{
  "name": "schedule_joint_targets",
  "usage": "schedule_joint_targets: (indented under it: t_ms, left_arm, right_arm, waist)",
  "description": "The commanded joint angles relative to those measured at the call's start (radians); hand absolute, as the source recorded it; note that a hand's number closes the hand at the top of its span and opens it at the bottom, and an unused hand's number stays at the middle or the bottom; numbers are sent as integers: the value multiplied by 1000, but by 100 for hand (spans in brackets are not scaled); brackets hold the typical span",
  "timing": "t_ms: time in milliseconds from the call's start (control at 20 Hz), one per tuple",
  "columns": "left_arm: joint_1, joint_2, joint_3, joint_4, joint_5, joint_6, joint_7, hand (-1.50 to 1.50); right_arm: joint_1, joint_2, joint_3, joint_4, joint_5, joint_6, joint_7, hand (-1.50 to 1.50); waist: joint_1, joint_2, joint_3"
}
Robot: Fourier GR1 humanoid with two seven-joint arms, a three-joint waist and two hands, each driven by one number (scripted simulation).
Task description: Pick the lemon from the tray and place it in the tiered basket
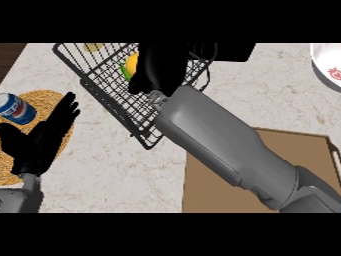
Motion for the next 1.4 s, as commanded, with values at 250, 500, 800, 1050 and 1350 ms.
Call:
schedule_joint_targets:
  t_ms: [250,500,800,1050,1350]
  left_arm:
    - [31,-12,-1,-12,-5,-13,-17,0]
    - [-9,-32,-7,26,-19,-18,-35,0]
    - [-9,-15,13,11,-14,-28,-18,0]
    - [-5,-13,17,36,-11,-46,-35,0]
    - [7,-25,14,10,-33,-3,3,0]
  right_arm:
    - [-43,9,-33,189,38,-344,25,150]
    - [-100,9,31,294,-35,-373,27,-150]
    - [-174,9,-40,323,-92,-468,-25,-150]
    - [-146,9,-91,292,-138,-632,-22,-150]
    - [-103,9,-180,194,-149,-826,-66,-150]
  waist:
    - [7,4,0]
    - [25,9,-1]
    - [18,6,0]
    - [18,10,0]
    - [-20,-3,2]
